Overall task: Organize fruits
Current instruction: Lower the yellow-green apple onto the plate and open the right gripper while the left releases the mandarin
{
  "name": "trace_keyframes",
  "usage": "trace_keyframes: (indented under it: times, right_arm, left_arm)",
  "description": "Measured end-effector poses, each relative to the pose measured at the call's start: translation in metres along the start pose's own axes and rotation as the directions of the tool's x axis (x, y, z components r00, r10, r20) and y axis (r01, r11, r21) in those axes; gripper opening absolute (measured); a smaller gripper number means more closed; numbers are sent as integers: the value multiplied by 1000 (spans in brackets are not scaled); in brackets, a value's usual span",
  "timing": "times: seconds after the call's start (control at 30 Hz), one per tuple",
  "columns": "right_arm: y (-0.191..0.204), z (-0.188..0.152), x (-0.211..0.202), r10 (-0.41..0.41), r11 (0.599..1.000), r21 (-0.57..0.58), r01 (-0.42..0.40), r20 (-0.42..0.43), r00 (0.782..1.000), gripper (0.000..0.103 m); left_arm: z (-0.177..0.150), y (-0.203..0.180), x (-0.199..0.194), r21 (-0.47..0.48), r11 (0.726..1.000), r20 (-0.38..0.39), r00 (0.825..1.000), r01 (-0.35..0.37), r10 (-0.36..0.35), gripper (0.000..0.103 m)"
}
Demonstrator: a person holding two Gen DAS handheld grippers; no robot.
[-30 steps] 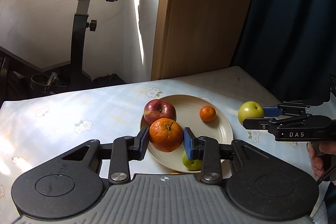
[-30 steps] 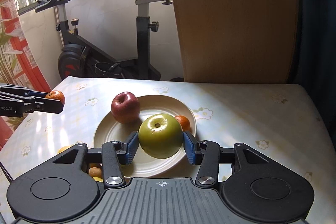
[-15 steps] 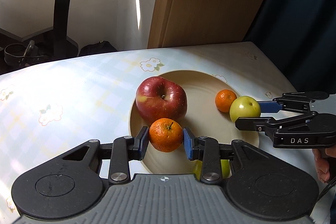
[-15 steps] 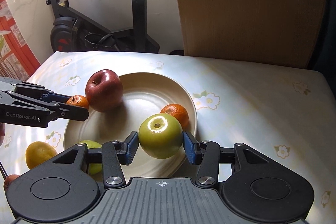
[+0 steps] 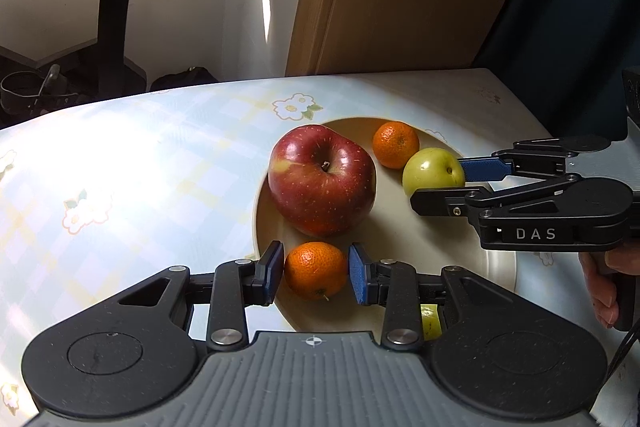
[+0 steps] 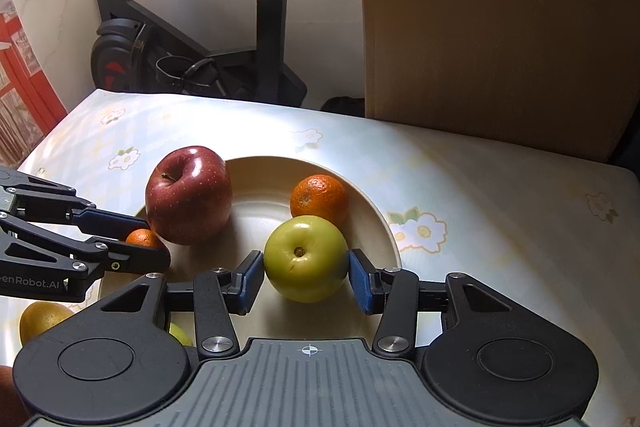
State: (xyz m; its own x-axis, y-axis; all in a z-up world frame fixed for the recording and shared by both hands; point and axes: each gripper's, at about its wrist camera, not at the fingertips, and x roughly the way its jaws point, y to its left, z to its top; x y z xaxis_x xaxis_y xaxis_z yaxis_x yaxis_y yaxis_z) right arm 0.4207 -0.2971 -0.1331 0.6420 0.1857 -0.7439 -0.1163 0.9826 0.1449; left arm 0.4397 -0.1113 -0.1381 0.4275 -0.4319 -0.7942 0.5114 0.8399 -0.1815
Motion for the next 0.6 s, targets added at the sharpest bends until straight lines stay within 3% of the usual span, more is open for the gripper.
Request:
trace_keyframes:
  times: [0.33, 0.6]
  right_arm:
    - [-4, -6, -29, 17, 998, 59, -22, 83, 996, 43]
    - [9, -19, -59, 30, 998, 53, -37, 117, 993, 43]
  left_arm:
    - [-3, -5, -20, 6, 1000, 26, 1000, -5, 5, 49]
    - [-6, -6, -46, 11, 1000, 66, 998, -23, 22, 49]
